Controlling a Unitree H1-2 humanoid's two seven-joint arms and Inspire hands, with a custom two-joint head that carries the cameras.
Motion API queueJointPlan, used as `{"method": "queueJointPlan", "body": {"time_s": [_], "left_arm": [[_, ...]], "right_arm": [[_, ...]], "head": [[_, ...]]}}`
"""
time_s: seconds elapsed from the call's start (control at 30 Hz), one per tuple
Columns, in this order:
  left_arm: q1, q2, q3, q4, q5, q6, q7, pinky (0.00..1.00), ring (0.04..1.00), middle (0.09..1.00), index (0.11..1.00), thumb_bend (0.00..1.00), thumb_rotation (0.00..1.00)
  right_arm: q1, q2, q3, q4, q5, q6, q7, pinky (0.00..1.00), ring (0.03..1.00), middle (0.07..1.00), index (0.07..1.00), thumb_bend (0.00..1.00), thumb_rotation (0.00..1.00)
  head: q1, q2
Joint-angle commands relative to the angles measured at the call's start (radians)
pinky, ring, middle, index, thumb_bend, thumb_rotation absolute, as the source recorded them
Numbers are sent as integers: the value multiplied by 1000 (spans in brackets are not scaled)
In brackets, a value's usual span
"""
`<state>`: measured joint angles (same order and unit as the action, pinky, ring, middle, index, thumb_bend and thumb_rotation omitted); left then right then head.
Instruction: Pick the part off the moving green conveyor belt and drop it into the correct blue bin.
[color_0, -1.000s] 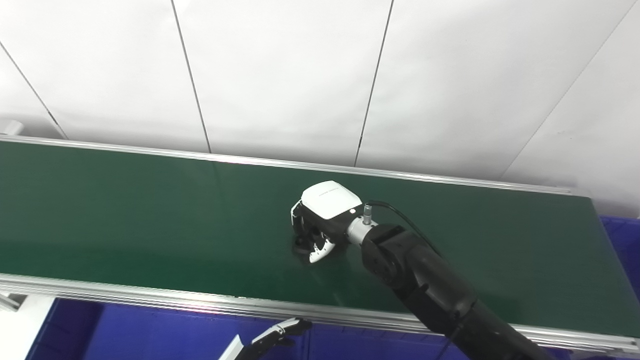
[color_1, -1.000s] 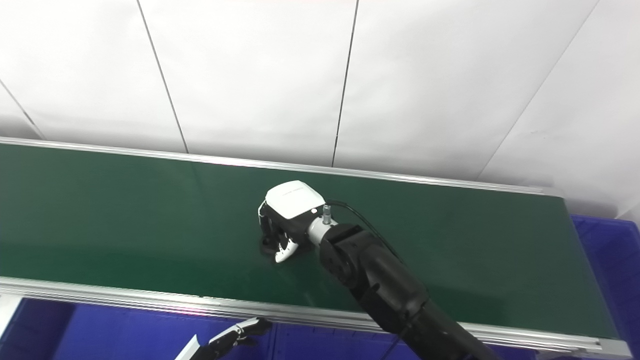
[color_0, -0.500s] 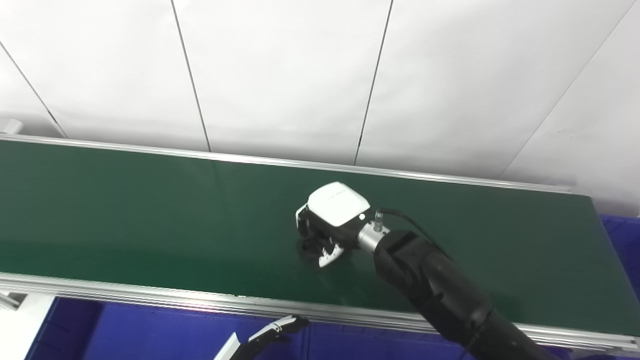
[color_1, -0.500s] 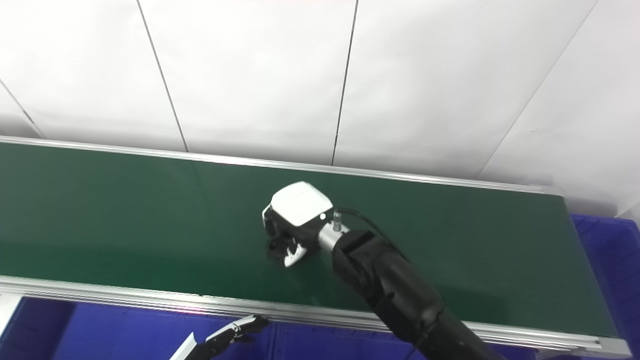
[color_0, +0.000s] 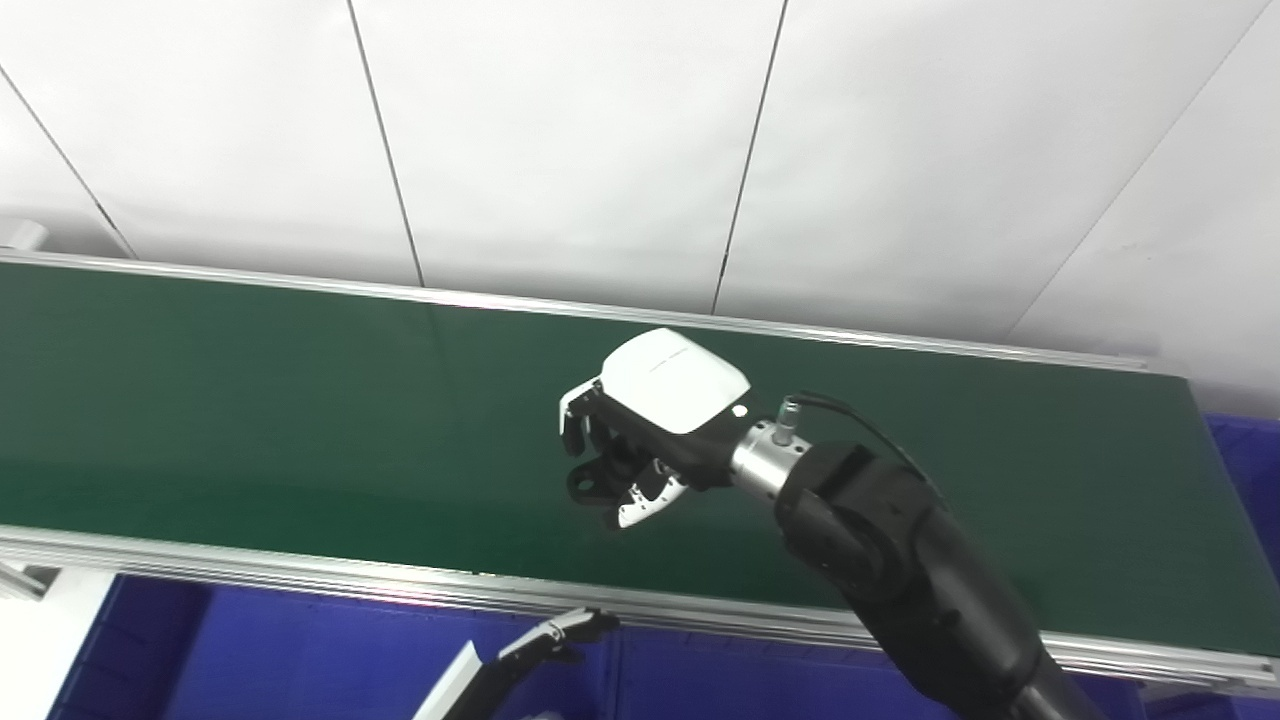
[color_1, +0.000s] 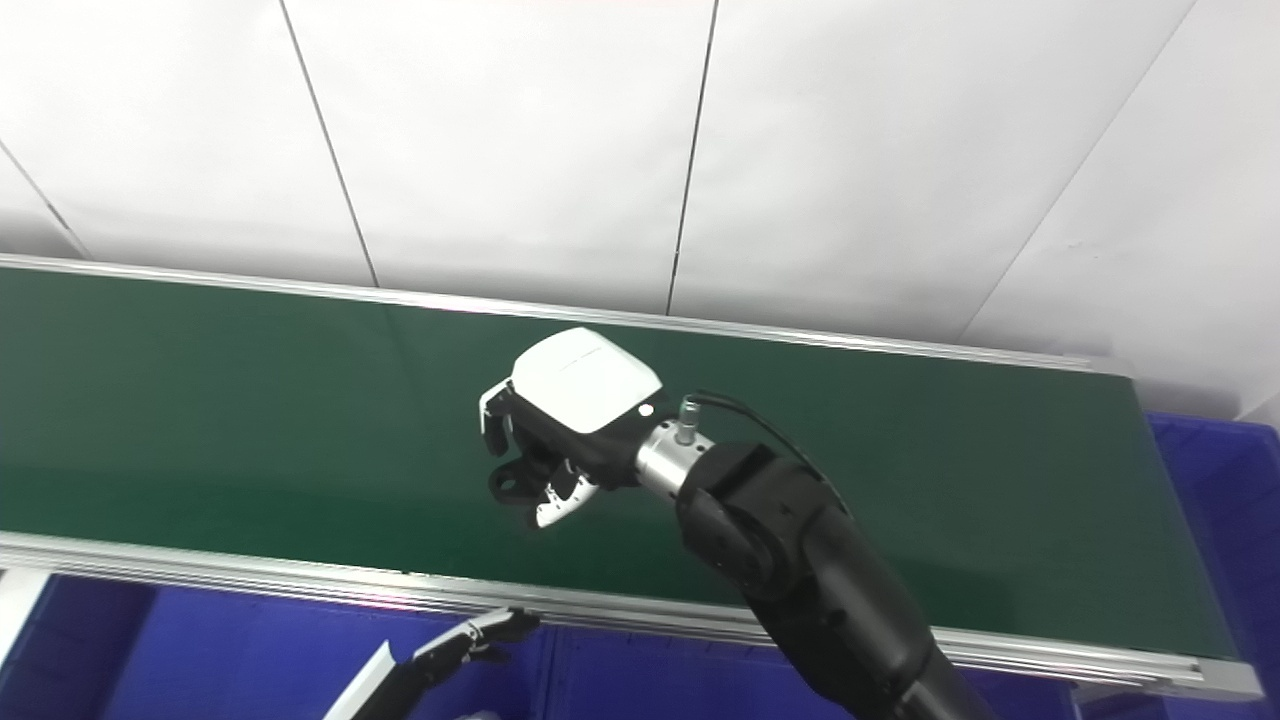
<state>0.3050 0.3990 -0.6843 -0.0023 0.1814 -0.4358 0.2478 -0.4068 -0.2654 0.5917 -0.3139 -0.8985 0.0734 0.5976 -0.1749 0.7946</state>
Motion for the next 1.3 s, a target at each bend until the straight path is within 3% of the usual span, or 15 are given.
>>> {"method": "queueJointPlan", "body": {"time_s": [0.0,0.2,0.47,0.7,0.8,0.9,1.03,1.27], "left_arm": [[1,13,6,-34,2,-34,9,752,831,884,821,807,395],[5,19,6,-41,-1,-34,10,759,832,885,821,804,398],[18,34,31,-76,-33,-34,-22,785,849,892,836,793,394],[35,38,89,-108,-85,-34,-87,808,863,890,842,777,375],[41,31,117,-114,-91,-34,-101,775,845,880,832,789,386],[46,22,144,-116,-117,-34,-131,736,832,880,832,787,388],[62,4,190,-122,-159,-34,-193,708,832,881,827,797,415],[92,-26,270,-144,-198,-34,-302,711,838,883,820,798,418]], "right_arm": [[-5,0,-31,-82,5,29,37,282,361,484,539,510,0],[53,0,-71,-197,-6,71,152,290,370,489,531,512,0],[277,-23,-120,-372,5,79,205,274,374,502,510,513,0],[482,-31,-149,-441,-3,45,186,231,361,455,530,511,0],[544,-25,-156,-443,-8,47,179,313,384,483,519,513,0],[601,-20,-162,-433,-28,54,179,329,378,486,516,514,0],[685,0,-168,-378,-83,48,120,328,366,492,534,511,0],[748,15,-170,-160,-106,-25,-145,272,348,462,546,508,0]], "head": [[-2,3],[-20,17],[-60,66],[-111,128],[-143,154],[-152,164],[-164,181],[-184,207]]}}
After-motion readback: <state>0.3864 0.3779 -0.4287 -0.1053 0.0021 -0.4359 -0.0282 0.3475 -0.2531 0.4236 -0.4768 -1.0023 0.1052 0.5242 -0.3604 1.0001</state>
